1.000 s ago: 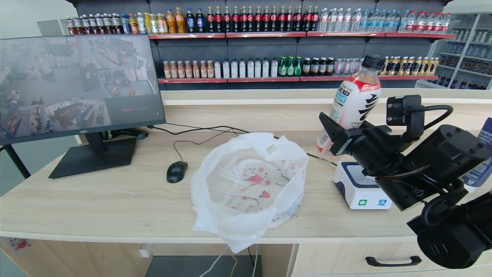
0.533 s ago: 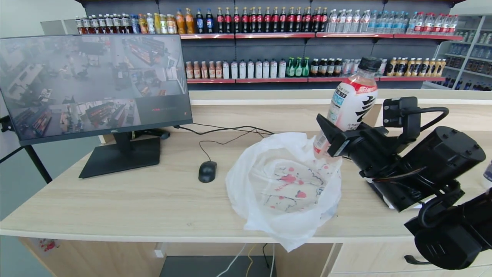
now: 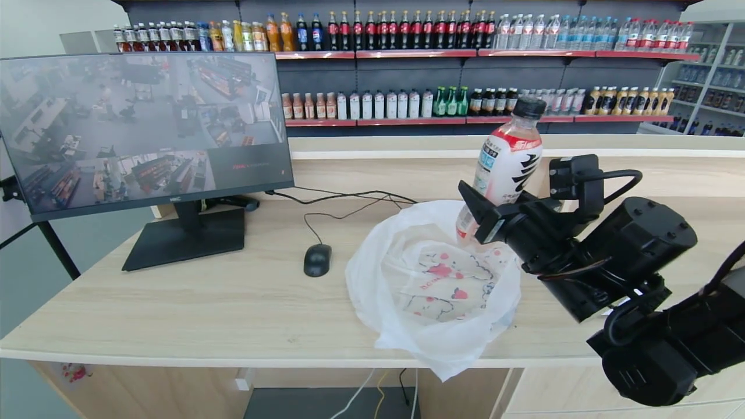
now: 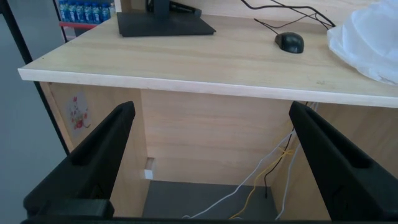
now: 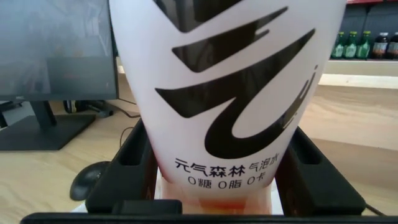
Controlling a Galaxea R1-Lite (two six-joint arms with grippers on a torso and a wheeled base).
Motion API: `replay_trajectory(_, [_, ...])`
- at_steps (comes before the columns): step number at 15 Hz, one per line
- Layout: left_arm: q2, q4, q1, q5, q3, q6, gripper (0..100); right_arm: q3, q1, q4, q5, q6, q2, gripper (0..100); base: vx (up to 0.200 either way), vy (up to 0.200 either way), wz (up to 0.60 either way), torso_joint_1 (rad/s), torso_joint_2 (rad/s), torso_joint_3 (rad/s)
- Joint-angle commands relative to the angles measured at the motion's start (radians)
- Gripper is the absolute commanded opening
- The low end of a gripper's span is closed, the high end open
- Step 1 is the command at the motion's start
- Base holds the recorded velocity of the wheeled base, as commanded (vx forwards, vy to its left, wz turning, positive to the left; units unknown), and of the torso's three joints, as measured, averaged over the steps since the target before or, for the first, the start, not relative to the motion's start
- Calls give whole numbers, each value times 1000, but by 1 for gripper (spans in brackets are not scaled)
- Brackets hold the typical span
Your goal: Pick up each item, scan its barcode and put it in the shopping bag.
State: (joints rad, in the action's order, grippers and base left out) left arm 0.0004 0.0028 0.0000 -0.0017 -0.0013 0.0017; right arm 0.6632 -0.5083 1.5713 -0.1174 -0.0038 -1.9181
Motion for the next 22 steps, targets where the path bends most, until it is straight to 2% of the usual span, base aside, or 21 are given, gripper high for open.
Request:
replay_trajectory(1, [0, 0, 0, 0, 0, 0, 100, 15, -7, 0, 1, -1, -44, 0, 0, 0, 0, 0, 0, 0])
replay_trajectory(12, [0, 0, 0, 0, 0, 0, 100, 161, -42, 0, 1, 5, -257, 0, 0, 0, 0, 0, 0, 0])
replay_trajectory(22, [0, 0, 0, 0, 0, 0, 100, 185, -49, 0, 13, 15, -345, 0, 0, 0, 0, 0, 0, 0])
